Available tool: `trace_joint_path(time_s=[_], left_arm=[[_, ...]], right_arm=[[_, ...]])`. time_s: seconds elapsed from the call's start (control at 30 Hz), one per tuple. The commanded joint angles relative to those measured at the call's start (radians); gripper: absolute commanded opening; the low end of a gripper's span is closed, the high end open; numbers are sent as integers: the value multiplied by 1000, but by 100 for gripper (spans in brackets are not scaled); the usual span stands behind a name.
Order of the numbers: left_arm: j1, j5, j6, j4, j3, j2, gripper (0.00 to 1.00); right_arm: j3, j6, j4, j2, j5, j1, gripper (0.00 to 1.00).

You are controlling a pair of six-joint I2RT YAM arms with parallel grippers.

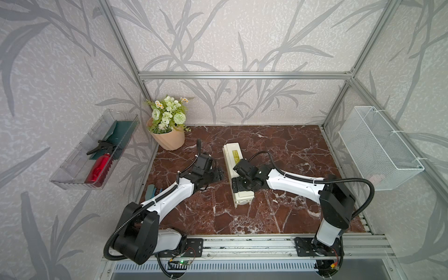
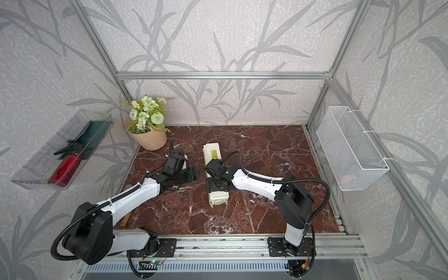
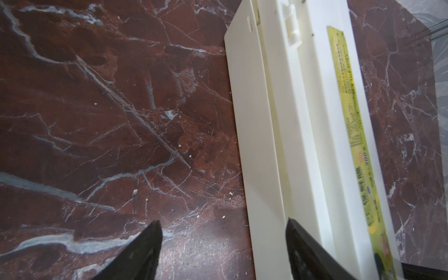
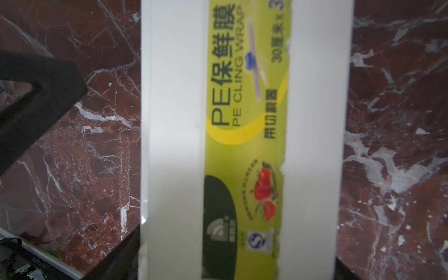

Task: Put plastic wrap rolls into dispensers
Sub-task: Close the lid on the plastic wrap cutting box.

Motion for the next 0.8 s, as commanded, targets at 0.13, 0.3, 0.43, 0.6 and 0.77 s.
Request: trace_joint_path(time_s=[0.13, 0.3, 0.43, 0.6, 0.77], left_arm=[[2, 17, -46, 22, -45, 23, 62], [3, 56, -62, 69, -34, 85, 58], [1, 98, -77, 84, -12, 132, 54], [1, 103, -101, 133, -26, 145, 55], [-2, 117, -99, 152, -22, 147, 60]], right_arm=[[-83, 0, 95, -119, -41, 19, 86], [-52, -12, 53, -86, -64, 21, 86], [-63, 2, 49, -70, -65, 22, 87], [-46, -12, 33, -21, -66, 51, 88], [-32, -36, 0, 9, -74, 64, 93]])
